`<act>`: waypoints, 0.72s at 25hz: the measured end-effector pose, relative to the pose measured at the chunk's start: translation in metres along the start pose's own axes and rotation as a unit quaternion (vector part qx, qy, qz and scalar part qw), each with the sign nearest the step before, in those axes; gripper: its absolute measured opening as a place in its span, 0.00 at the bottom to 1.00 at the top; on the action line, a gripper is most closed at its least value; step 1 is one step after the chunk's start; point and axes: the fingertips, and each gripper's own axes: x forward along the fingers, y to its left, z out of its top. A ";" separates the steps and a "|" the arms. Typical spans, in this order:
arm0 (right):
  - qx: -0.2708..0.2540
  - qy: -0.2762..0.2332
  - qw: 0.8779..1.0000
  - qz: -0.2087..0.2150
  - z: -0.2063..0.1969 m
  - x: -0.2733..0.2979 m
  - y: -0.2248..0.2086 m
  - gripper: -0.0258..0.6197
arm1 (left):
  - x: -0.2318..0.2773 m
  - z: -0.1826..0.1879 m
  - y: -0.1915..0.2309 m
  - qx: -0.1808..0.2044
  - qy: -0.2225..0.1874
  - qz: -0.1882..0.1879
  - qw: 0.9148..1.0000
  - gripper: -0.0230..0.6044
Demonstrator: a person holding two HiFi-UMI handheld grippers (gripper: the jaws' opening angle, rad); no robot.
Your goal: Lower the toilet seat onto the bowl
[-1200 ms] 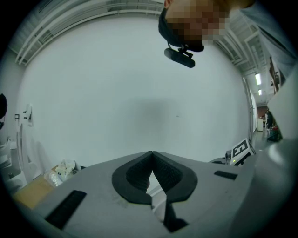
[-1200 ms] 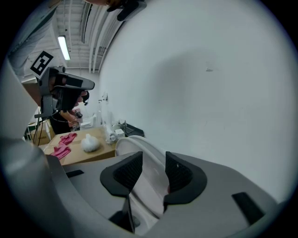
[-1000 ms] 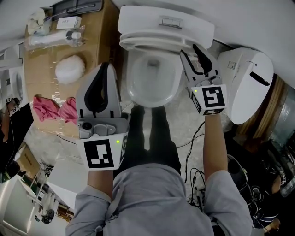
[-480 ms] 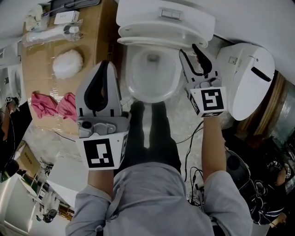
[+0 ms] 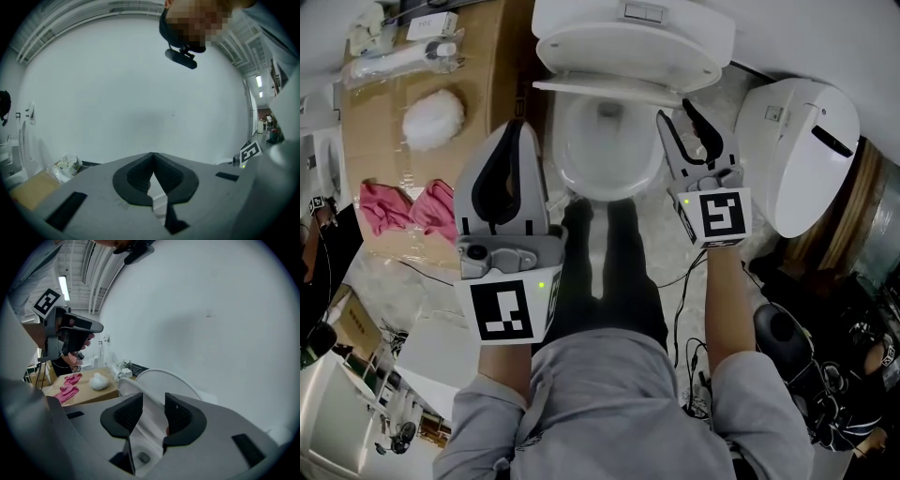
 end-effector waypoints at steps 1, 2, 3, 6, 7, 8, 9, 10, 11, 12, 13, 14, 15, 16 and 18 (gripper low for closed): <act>0.000 0.000 1.000 0.000 -0.001 -0.002 0.002 0.25 | -0.002 0.000 -0.001 0.000 -0.001 0.000 1.000 0.04; -0.001 0.000 1.000 0.000 -0.003 -0.005 0.005 0.25 | -0.003 0.000 -0.002 0.000 -0.002 0.000 1.000 0.04; -0.003 0.001 1.000 -0.001 -0.004 -0.007 0.007 0.25 | -0.004 -0.001 -0.003 0.001 -0.002 0.000 1.000 0.04; -0.006 0.002 1.000 0.000 -0.009 -0.013 0.013 0.23 | -0.008 -0.005 -0.006 0.000 0.000 0.000 1.000 0.04; -0.007 0.003 1.000 0.001 -0.012 -0.015 0.015 0.23 | -0.009 -0.007 -0.008 0.000 0.001 -0.001 1.000 0.04; -0.008 0.005 1.000 0.002 -0.014 -0.018 0.018 0.22 | -0.010 -0.009 -0.009 0.000 0.002 -0.002 1.000 0.04; -0.008 0.007 1.000 0.002 -0.017 -0.020 0.021 0.22 | -0.012 -0.010 -0.011 -0.001 0.003 -0.003 1.000 0.04; -0.008 0.009 1.000 0.003 -0.020 -0.022 0.024 0.21 | -0.013 -0.012 -0.013 -0.001 0.005 -0.004 1.000 0.04; -0.008 0.011 1.000 0.004 -0.022 -0.024 0.026 0.21 | -0.014 -0.014 -0.014 -0.001 0.006 -0.005 1.000 0.04; -0.008 0.012 1.000 0.005 -0.024 -0.026 0.029 0.21 | -0.016 -0.015 -0.015 -0.001 0.006 -0.005 1.000 0.04; -0.009 0.012 1.000 0.007 -0.026 -0.028 0.031 0.21 | -0.017 -0.017 -0.016 -0.001 0.006 -0.006 1.000 0.04; -0.011 0.013 1.000 0.009 -0.028 -0.030 0.034 0.21 | -0.018 -0.018 -0.018 -0.001 0.006 -0.006 1.000 0.04; -0.012 0.014 1.000 0.011 -0.030 -0.032 0.036 0.21 | -0.019 -0.019 -0.019 -0.001 0.007 -0.006 1.000 0.04; -0.012 0.016 1.000 0.013 -0.033 -0.034 0.039 0.21 | -0.020 -0.020 -0.020 -0.001 0.007 -0.006 1.000 0.04; -0.012 0.020 1.000 0.017 -0.038 -0.039 0.045 0.21 | -0.021 -0.022 -0.021 -0.002 0.007 -0.008 1.000 0.04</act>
